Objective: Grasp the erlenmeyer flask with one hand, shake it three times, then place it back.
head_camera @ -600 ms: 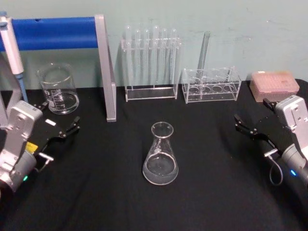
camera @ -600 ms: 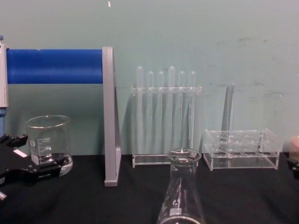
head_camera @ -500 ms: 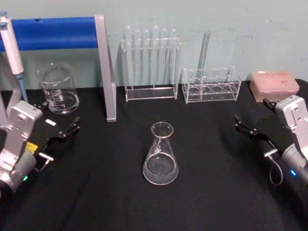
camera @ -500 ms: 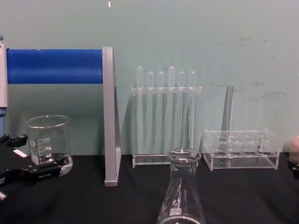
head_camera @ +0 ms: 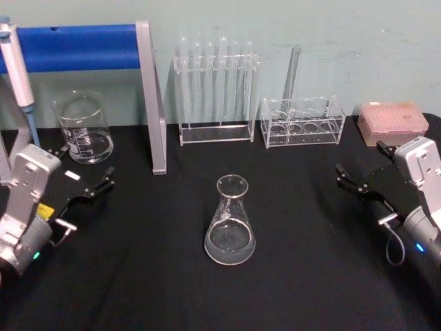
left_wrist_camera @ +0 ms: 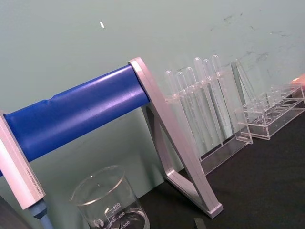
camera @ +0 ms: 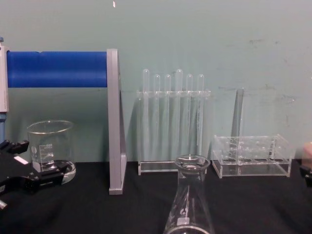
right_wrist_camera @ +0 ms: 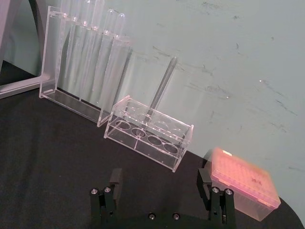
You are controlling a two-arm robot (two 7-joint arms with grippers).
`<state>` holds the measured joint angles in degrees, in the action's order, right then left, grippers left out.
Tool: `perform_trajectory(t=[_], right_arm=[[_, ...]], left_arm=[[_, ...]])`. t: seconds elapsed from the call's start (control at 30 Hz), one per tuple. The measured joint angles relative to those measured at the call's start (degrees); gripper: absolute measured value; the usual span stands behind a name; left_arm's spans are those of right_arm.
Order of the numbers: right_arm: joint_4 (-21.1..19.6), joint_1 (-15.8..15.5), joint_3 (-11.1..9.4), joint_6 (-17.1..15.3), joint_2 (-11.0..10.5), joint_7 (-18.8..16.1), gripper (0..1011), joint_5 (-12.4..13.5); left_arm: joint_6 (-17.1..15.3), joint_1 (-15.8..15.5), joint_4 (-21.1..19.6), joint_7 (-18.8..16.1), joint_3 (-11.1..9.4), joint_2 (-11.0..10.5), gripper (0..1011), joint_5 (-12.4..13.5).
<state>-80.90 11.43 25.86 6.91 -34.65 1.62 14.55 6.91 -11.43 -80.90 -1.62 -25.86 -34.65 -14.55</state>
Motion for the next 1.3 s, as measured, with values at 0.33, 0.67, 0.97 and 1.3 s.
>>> perform_trajectory(t=[0.33, 0.67, 0.97, 1.3], right_arm=[[-0.15, -0.32, -0.93, 0.53, 0.24, -1.30, 1000, -0.50], [-4.00, -2.61, -2.57, 1.22, -1.50, -8.07, 1000, 2.53], [-9.15, -5.59, -4.12, 2.15, -3.62, -16.69, 1000, 8.32], [-12.55, -7.53, -4.51, 2.81, -4.42, -25.26, 1000, 12.60]], left_arm=[[0.00, 0.00, 0.00, 0.00, 0.00, 0.00, 1001, 0.00], [0.00, 0.00, 0.00, 0.00, 0.00, 0.00, 1001, 0.00], [0.00, 0.00, 0.00, 0.00, 0.00, 0.00, 1001, 0.00], [0.00, 0.00, 0.00, 0.00, 0.00, 0.00, 1001, 0.00]])
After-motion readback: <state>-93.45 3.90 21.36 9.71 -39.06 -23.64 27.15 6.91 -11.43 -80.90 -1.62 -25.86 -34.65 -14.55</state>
